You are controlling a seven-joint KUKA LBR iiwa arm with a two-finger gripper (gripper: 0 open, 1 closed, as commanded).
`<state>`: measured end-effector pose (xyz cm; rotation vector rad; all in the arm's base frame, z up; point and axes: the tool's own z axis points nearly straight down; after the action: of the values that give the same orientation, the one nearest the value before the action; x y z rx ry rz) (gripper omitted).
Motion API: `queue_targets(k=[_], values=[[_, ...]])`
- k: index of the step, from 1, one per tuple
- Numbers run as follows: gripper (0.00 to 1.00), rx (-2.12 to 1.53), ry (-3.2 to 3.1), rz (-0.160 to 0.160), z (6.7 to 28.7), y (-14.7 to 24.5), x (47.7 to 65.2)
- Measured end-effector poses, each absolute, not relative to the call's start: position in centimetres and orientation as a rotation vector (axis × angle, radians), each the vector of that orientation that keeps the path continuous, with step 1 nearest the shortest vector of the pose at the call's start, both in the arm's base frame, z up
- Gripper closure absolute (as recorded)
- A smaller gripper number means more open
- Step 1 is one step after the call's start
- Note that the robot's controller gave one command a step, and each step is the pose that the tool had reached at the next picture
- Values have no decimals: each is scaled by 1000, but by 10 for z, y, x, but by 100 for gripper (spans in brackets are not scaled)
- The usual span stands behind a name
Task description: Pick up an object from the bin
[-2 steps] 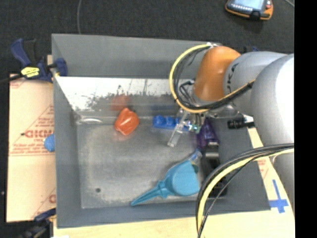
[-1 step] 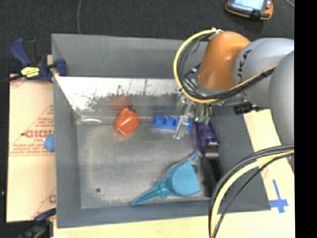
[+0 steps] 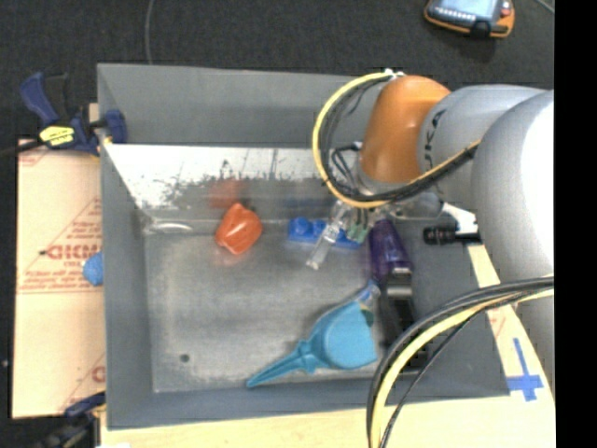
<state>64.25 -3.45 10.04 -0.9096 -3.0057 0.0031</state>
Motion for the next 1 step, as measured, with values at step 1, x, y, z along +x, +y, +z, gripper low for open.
queue_targets(k=[1], values=[[0, -914, -3009, 4, 73, -41, 653]])
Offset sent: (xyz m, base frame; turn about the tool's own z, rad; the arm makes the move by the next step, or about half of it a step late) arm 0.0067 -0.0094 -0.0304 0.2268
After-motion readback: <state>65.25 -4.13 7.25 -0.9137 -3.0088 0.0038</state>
